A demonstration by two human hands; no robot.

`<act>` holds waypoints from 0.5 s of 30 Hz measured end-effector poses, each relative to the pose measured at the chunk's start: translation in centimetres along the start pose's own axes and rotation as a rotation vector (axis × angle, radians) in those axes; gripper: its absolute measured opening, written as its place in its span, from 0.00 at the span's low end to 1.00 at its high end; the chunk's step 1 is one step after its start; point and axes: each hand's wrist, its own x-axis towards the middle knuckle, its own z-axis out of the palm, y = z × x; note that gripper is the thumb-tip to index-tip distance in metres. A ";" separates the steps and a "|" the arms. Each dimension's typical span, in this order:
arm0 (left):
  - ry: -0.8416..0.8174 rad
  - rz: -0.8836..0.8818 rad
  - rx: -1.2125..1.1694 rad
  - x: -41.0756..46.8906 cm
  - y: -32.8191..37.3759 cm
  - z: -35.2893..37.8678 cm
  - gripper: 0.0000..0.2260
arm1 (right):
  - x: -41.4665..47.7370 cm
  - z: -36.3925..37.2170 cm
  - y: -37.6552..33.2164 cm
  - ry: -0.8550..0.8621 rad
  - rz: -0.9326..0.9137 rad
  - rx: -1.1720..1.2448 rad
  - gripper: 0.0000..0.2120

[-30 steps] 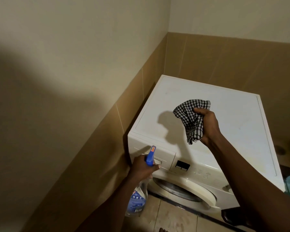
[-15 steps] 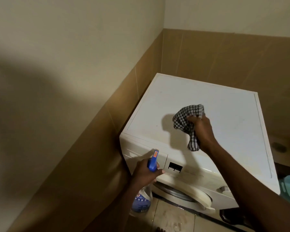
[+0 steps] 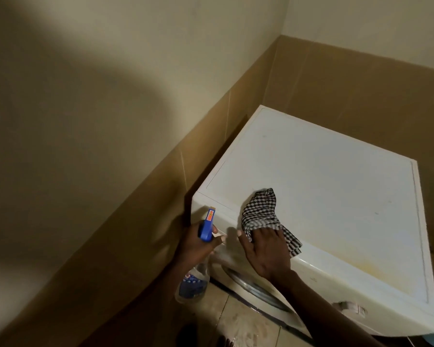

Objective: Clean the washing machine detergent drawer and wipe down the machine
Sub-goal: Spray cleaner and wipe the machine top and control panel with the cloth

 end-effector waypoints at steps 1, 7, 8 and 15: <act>0.001 -0.001 -0.006 0.1 0.1 -0.4 0.11 | 0.6 0.1 -0.3 -0.005 -0.008 -0.013 0.23; 0.034 -0.015 0.039 0.9 0.3 -2.3 0.11 | 0.5 2.0 -0.9 0.081 -0.052 -0.108 0.14; 0.037 -0.014 0.042 1.1 0.4 -2.7 0.11 | 0.2 2.4 -0.9 0.101 -0.069 -0.103 0.13; 0.000 -0.008 0.043 1.5 0.7 -4.2 0.11 | 3.6 3.2 -3.2 0.075 -0.048 -0.092 0.12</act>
